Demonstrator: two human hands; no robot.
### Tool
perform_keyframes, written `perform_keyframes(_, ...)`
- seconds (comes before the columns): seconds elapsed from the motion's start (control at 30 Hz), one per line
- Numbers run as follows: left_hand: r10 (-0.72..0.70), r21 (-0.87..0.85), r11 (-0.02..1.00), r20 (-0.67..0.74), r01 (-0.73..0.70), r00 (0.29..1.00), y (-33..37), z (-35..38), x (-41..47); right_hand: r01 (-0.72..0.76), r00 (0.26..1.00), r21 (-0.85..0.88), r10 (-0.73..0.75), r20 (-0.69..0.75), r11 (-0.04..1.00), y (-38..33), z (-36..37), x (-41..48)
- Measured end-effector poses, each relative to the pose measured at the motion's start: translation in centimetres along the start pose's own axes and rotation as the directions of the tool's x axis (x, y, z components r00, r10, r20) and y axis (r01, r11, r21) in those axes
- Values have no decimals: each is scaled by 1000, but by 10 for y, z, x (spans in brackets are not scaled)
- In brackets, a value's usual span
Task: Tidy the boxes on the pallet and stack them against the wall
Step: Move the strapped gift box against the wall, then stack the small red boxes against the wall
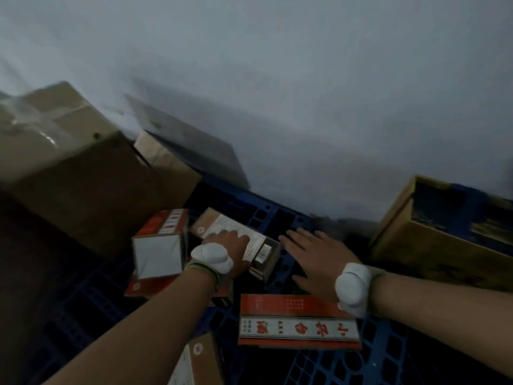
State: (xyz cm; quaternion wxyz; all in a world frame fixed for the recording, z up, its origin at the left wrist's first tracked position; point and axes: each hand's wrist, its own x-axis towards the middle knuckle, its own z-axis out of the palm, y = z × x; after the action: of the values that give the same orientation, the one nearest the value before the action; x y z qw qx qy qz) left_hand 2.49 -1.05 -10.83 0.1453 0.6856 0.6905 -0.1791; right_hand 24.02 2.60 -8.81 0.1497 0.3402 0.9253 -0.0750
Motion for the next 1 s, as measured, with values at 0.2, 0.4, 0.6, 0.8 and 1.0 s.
perform_keyframes(0.2,-39,-27,999,199,45,979,-36,34,-25,-42,967,77,22,255,996,-30,32,99)
perform_keyframes(0.4,-112,-155,979,145,135,983,-22,42,-15,-180,970,201,141,196,963,-38,48,113)
perform_keyframes(0.6,-349,-487,821,-13,299,937,-9,26,6,-285,954,637,275,117,716,7,53,92)
perform_keyframes(0.8,-513,-994,67,-113,-91,851,17,-14,27,12,952,775,229,-201,631,23,56,69)
perform_keyframes(1.0,-607,-931,294,-358,-217,710,36,-34,32,19,968,654,150,-201,756,31,55,59)
